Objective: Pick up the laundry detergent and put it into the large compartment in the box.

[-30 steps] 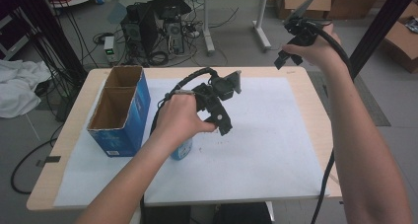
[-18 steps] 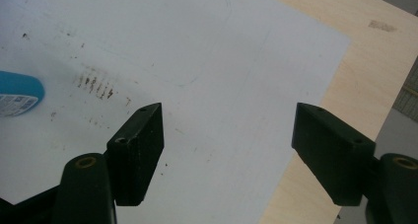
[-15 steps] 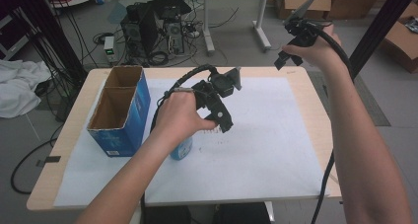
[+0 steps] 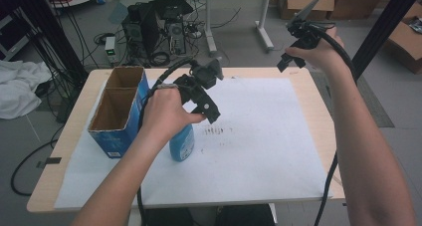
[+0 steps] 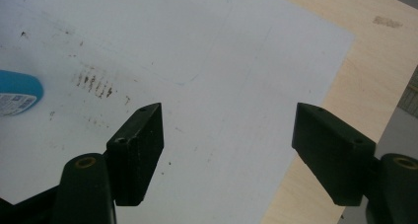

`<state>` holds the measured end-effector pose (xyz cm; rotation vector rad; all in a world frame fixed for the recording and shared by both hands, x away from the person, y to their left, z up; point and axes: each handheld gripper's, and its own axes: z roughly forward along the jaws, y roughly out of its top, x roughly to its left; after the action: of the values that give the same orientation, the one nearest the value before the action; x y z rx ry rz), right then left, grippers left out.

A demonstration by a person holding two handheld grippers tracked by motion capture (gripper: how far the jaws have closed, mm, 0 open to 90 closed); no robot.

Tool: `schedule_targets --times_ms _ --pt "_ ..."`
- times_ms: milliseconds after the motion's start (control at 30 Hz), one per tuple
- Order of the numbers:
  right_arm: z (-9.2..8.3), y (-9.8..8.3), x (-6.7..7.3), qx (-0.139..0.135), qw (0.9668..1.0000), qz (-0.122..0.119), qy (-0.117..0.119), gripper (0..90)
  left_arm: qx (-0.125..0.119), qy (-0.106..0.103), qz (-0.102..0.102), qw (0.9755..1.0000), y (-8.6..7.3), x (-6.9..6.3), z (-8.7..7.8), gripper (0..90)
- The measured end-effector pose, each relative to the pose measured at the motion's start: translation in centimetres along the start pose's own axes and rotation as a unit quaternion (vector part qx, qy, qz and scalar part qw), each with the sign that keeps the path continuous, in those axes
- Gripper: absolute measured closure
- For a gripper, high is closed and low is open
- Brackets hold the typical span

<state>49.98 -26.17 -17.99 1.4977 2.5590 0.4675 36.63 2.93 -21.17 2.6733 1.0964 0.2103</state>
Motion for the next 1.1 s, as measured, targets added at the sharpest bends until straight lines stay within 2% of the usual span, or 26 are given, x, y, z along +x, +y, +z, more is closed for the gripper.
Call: schedule_targets --times_ms 33,67,133,167,267,400,800,1100 --pt "0.1 -0.1 -0.1 0.0 1.0 0.001 0.001 28.3 0.0 0.005 -0.016 0.9999 -0.4 0.6 0.0 6.4" --pt "0.1 -0.1 -0.1 0.0 1.0 0.001 0.001 28.3 0.0 0.005 -0.016 0.9999 -0.4 0.6 0.0 6.4" --pt "0.2 -0.2 -0.1 0.001 1.0 0.001 0.001 28.3 0.002 0.018 -0.037 0.9992 -0.9 1.3 0.1 6.5" --pt "0.2 -0.2 -0.1 0.001 1.0 0.001 0.001 28.3 0.002 0.018 -0.037 0.9992 -0.9 1.3 0.1 6.7" --pt "0.3 -0.3 -0.2 0.0 1.0 0.001 0.002 28.3 0.013 0.032 -0.055 0.9979 -1.6 1.9 0.3 7.1" --pt "0.4 -0.3 -0.1 0.001 1.0 0.0 0.002 28.3 0.022 0.037 -0.068 0.9968 -2.2 2.3 0.6 7.3" --pt "0.7 -0.1 0.4 0.003 1.0 -0.007 0.004 28.3 0.039 0.046 -0.086 0.9944 -3.0 2.5 1.8 7.8" --pt "1.2 0.0 0.5 0.006 0.9999 -0.008 0.006 28.3 0.06 0.047 -0.082 0.9937 -3.0 2.3 3.6 9.6"
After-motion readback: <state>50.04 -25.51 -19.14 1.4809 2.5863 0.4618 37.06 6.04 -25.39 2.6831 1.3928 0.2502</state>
